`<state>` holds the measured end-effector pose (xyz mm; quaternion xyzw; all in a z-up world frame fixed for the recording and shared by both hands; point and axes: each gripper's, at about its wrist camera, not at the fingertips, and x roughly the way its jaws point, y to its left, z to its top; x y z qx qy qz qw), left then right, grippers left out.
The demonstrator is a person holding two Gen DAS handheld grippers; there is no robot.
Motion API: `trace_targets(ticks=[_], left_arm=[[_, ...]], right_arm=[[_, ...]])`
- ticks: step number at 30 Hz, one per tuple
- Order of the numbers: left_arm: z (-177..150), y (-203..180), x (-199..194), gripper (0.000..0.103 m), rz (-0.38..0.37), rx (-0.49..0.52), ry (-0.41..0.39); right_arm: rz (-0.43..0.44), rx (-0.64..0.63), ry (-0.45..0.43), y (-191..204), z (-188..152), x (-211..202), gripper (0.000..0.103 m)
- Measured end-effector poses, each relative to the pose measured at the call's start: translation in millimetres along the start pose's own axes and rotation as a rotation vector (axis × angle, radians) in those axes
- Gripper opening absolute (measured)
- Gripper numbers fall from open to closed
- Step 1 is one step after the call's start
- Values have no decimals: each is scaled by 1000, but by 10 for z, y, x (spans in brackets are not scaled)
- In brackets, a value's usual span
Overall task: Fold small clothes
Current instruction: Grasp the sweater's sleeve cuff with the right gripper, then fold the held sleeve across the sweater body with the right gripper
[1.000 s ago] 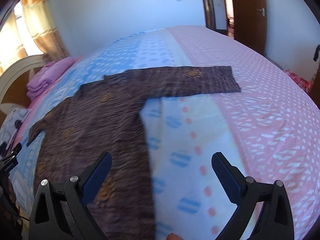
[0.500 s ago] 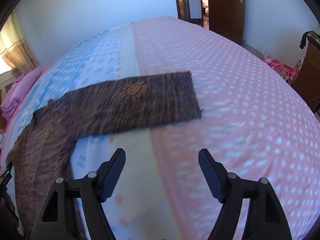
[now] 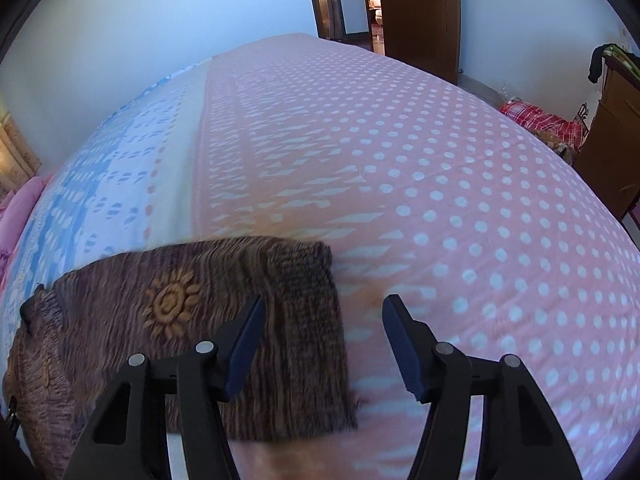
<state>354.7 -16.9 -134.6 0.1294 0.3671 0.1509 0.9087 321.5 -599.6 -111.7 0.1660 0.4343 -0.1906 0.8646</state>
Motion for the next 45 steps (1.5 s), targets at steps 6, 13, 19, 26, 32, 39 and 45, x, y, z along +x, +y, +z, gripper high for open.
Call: trace_targets(ticks=[6,13,19,26,32,39,45], left_arm=[[6,1,126,103,-16,-23,34],[-4,54,85,103,-39,-49,22],[-60,107,67,103,-64,-69,22],[-91,138,54,103,-100,-96,20],[-109,212,85,103,-134,-135,29],[-146,256,106,103,-151,-164,37],[-159,208,135,103,-144,-146,51]], right_arm=[[29,-104,16,199,34,32,9],[54,-139,-27,412,155,-397,8],[98,-174,-58,796,333,-1008,8],[173,-244,-83,1441,366,-1557,8],[260,-324,-61,2205,225,-1776,8],[358,-406,-18,3084,-150,-1645,8],[517,-381,107,3769,-649,-930,9]])
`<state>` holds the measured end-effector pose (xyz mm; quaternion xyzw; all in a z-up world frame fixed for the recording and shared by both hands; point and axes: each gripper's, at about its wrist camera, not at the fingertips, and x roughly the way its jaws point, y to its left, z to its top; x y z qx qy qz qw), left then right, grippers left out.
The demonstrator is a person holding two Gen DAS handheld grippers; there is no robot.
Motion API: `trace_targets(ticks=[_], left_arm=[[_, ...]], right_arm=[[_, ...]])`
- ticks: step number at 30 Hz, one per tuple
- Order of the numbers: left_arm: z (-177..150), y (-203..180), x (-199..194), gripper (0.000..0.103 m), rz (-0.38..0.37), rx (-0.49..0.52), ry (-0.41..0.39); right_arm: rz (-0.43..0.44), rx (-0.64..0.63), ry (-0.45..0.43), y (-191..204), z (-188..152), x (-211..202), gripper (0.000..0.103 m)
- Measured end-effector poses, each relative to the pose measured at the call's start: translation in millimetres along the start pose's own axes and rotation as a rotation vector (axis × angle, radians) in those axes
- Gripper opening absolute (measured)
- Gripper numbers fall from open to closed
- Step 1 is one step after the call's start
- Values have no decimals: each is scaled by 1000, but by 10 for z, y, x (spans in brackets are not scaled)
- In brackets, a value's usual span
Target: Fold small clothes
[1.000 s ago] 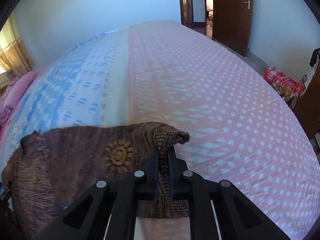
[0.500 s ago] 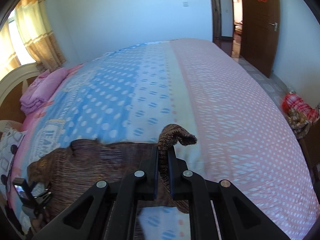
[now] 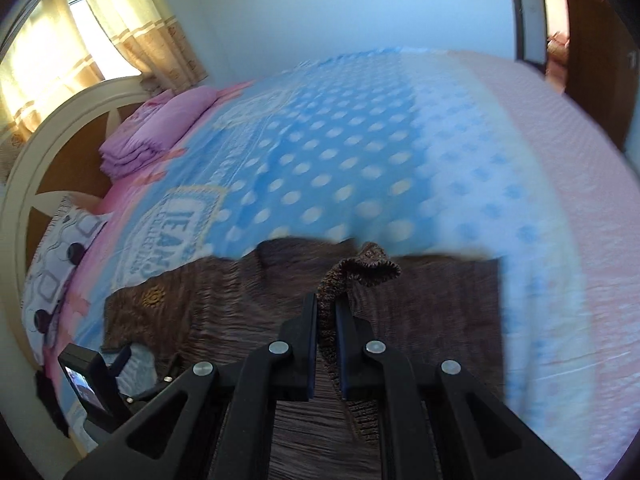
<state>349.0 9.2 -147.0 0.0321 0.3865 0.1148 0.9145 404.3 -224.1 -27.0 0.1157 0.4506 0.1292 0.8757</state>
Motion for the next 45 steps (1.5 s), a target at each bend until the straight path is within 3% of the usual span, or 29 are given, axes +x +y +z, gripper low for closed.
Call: trace_targets(ticks=[1,2,3,5,7,11,14,17,21,24,26,30,32,33,34,35,37,45], left_arm=[[-3,-3,6,103,3,1,3],[-9,7,4,103,4,-1,5],[-11,24,6,103,3,-5,7],[-22,61,14,103,3,-15,18],[-34,95,17,103,-8,-8,35],[6,74,-103,103,18,61,10],[151,-29,-295,103,-19,100,-17],[292,-252,-470,103,-121,123,-14],[339,-721,-523,99,-247,145,32],[323,-1045,-410,86,-290,162,93],[299,-1173,-316,72,-302,145,125],[257,-1368,-99,60,-332,105,198],[225,-1454,17,55,-388,92,242],[213,-1471,22,52,-402,78,236],[219,-1478,2,38,-407,65,208],[223,-1508,-9,15,-450,63,203],[227,-1546,-61,8,-457,75,195],[373,-1252,-537,7,-422,115,53]], right_arm=[[51,20,21,22,-64,187,11],[106,56,52,21,-161,384,25],[137,83,79,11,-258,519,49],[169,90,117,13,-474,663,58],[144,38,127,-2,-667,626,58],[43,-69,74,-308,-950,176,58],[-138,-133,-9,-698,-1058,-212,58],[-276,-131,-59,-1028,-1127,-448,58],[-253,-65,-77,-1326,-1270,-532,58],[-246,-83,-100,-1358,-1442,-518,58],[-243,-95,-123,-1381,-1561,-530,59],[-226,-82,-116,-1453,-1666,-478,62],[-213,-72,-118,-1480,-1668,-508,63],[-207,-64,-124,-1494,-1664,-517,64],[-203,-56,-125,-1513,-1661,-515,64],[-196,-48,-123,-1528,-1669,-511,66],[-192,-39,-124,-1536,-1678,-520,66],[-204,-32,-125,-1547,-1685,-512,69]])
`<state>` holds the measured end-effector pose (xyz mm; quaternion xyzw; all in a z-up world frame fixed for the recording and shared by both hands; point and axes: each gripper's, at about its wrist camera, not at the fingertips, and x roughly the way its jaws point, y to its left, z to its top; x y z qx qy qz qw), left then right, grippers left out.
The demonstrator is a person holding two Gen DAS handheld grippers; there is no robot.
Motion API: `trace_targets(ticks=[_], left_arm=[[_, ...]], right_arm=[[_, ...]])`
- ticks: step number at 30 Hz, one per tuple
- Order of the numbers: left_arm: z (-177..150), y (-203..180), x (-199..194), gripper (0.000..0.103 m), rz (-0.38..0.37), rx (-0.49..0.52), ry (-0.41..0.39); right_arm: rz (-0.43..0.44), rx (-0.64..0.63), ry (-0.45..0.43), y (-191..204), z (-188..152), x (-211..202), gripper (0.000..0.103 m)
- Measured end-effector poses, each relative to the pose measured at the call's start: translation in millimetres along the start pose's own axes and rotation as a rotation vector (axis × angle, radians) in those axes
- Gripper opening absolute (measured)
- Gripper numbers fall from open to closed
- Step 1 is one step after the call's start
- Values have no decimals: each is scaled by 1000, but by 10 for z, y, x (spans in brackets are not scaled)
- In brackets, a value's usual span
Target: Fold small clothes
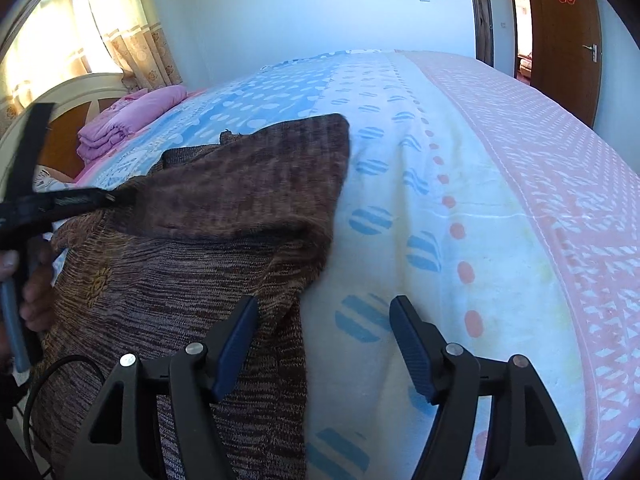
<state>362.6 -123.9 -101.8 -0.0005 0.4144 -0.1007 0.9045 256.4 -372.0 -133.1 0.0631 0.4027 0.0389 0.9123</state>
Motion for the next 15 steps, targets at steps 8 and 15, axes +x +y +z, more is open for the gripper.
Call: trace_targets(ticks=[8,15], left_arm=[[-186,194,230,9,71,16,58],[-331,184,333,46,120,23,78]], right_arm=[[-40,-25,-3,68,17,-7,70],[-109,-140,-32,389,226,110,70]])
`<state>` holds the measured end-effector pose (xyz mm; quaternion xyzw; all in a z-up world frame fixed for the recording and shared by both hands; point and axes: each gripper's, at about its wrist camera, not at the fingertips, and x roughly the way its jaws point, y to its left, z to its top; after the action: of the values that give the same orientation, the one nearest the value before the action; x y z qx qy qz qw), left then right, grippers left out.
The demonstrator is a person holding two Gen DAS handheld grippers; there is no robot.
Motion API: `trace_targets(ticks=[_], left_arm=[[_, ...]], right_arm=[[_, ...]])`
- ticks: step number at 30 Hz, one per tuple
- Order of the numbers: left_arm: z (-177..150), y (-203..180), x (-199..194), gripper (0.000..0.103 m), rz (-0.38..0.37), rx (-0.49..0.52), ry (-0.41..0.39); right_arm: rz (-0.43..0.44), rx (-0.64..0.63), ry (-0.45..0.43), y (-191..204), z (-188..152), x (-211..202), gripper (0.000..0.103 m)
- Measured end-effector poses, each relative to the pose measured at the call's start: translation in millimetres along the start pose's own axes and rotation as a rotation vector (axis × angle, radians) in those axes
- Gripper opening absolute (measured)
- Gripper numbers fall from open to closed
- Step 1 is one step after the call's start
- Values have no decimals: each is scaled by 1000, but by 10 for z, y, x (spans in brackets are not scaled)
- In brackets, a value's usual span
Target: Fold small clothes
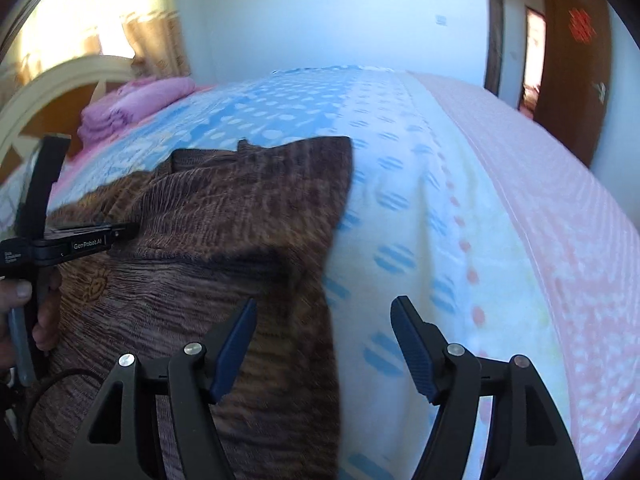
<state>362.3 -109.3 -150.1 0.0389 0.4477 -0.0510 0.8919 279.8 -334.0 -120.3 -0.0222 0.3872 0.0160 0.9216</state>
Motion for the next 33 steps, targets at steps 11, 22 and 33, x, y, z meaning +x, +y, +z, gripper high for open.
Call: trace_targets(ticks=[11,22,33], left_arm=[[29,218,26,82,90,-11,-38],[161,496,-84,90,24,-103,-89],[112,539,107,90,131,-40,-60]], right_arm=[[-79,66,58,-90,55,41,72],[-120,134,40,-273,28,-175,72],[97,-8,-7,349,672,-162,73]])
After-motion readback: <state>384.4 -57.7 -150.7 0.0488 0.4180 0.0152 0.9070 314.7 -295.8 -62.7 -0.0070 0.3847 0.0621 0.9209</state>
